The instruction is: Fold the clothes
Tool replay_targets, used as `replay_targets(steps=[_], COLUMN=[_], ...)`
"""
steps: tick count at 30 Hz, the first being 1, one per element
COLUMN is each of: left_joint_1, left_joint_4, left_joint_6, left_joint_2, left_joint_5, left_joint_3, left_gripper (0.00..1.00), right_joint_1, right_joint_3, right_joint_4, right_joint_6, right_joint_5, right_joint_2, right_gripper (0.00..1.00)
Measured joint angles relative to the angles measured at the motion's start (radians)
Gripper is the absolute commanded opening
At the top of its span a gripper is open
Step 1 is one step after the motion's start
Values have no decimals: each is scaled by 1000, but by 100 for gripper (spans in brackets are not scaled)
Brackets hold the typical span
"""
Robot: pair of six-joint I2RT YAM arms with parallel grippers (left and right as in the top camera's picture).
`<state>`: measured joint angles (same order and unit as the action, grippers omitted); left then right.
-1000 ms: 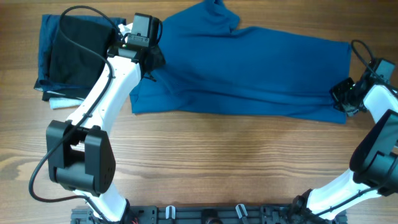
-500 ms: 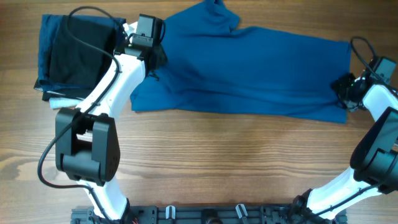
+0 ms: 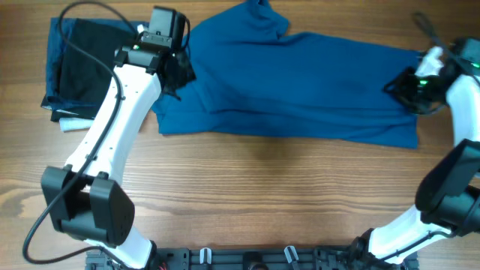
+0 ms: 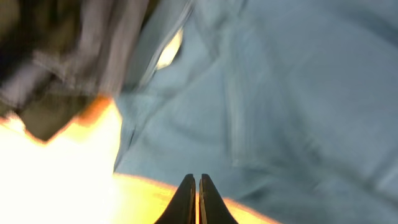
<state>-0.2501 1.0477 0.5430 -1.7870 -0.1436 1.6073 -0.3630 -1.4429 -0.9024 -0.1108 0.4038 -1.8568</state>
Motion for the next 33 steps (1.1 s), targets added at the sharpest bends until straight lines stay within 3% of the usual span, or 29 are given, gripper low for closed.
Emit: replay_targets(steps=[3, 10, 15, 23, 33], left_joint_1=[0, 0, 0, 5, 14], left_joint_4=[80, 0, -21, -33, -42], left_joint_6=[50, 122, 172, 193, 196], left_joint_2=[-42, -129, -194, -274, -277], left_joint_5=[23, 75, 87, 91, 93], left_joint_3=[-8, -95, -128, -129, -129], left_gripper=[4, 4, 4, 4, 4], right_joint_1=[134, 450, 568, 592, 591], right_joint_3=[0, 72, 117, 114, 80], right_joint_4=[-31, -36, -10, 26, 39], right_joint_6=[42, 130, 193, 233, 248], right_joint_5=[0, -78, -134, -189, -188], right_joint_2=[0, -1, -29, -173, -192], right_gripper=[4, 4, 4, 4, 4])
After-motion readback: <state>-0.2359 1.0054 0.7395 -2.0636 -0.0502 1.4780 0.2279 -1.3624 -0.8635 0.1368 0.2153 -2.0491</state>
